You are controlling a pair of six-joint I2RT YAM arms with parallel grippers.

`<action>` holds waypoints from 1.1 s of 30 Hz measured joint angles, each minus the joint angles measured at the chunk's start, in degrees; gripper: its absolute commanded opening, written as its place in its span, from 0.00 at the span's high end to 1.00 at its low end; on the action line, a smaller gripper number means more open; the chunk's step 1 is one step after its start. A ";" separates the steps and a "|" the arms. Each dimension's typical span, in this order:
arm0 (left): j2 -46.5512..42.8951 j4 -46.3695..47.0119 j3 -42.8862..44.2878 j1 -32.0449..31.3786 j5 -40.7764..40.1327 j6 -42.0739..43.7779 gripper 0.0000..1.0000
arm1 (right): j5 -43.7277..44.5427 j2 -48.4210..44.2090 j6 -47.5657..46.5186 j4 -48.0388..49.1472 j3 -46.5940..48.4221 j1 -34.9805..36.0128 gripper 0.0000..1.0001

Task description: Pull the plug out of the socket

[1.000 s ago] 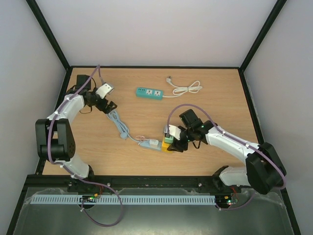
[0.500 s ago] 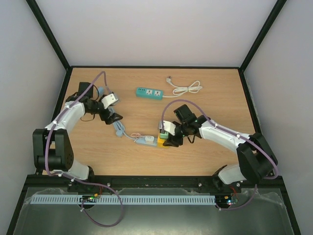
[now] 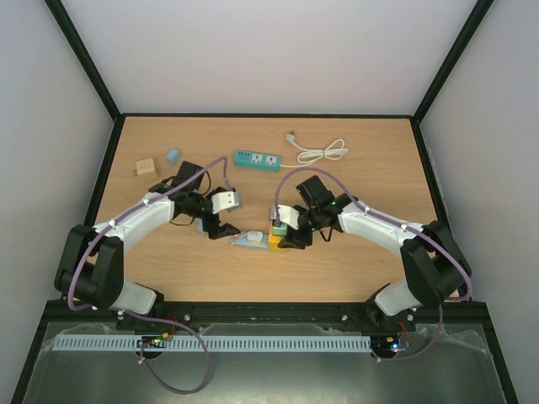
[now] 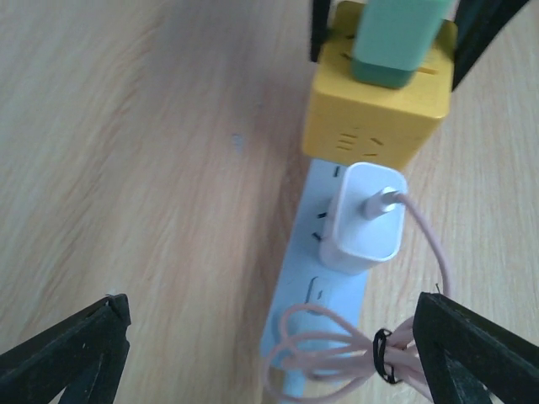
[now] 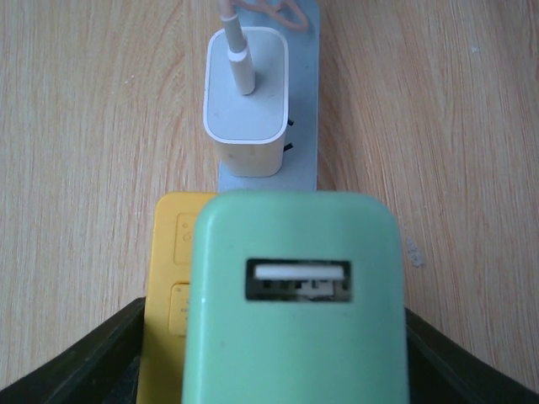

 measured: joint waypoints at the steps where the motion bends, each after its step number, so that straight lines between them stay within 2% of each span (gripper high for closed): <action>1: 0.00 0.66 -0.55 -1.03 -0.35 -0.33 0.08 | -0.04 0.00 -0.17 0.07 -0.02 0.00 0.20; 2: 0.02 1.29 -1.07 -2.14 -0.63 -0.59 0.10 | 0.31 0.00 -0.26 0.61 -0.09 0.00 0.15; 6: 0.22 3.06 -2.14 -4.66 -1.64 -1.95 0.11 | 0.85 1.22 -0.17 3.85 -0.22 -0.02 0.09; 13: 0.37 5.49 -2.36 -5.18 -3.02 -4.15 0.04 | 0.46 1.29 0.55 5.42 -0.90 -0.04 0.08; 16: 0.37 5.42 -2.23 -2.78 -2.10 -5.07 0.01 | 0.09 1.29 0.92 5.75 -1.29 -0.04 0.07; 20: 0.31 4.09 0.15 4.46 0.39 -5.29 0.01 | -0.26 1.27 0.98 6.62 -2.54 -0.04 0.03; 22: -0.26 3.96 0.94 6.12 0.85 -5.01 0.01 | -0.46 1.16 1.14 6.93 -3.63 -0.04 0.01; 26: -2.82 3.13 0.85 5.57 3.28 -4.35 0.01 | -1.25 0.83 1.84 7.89 -5.55 -0.09 0.06; 33: -3.93 2.78 -1.90 0.79 3.82 -4.07 0.01 | -3.26 0.81 3.58 10.62 -5.86 -0.11 0.26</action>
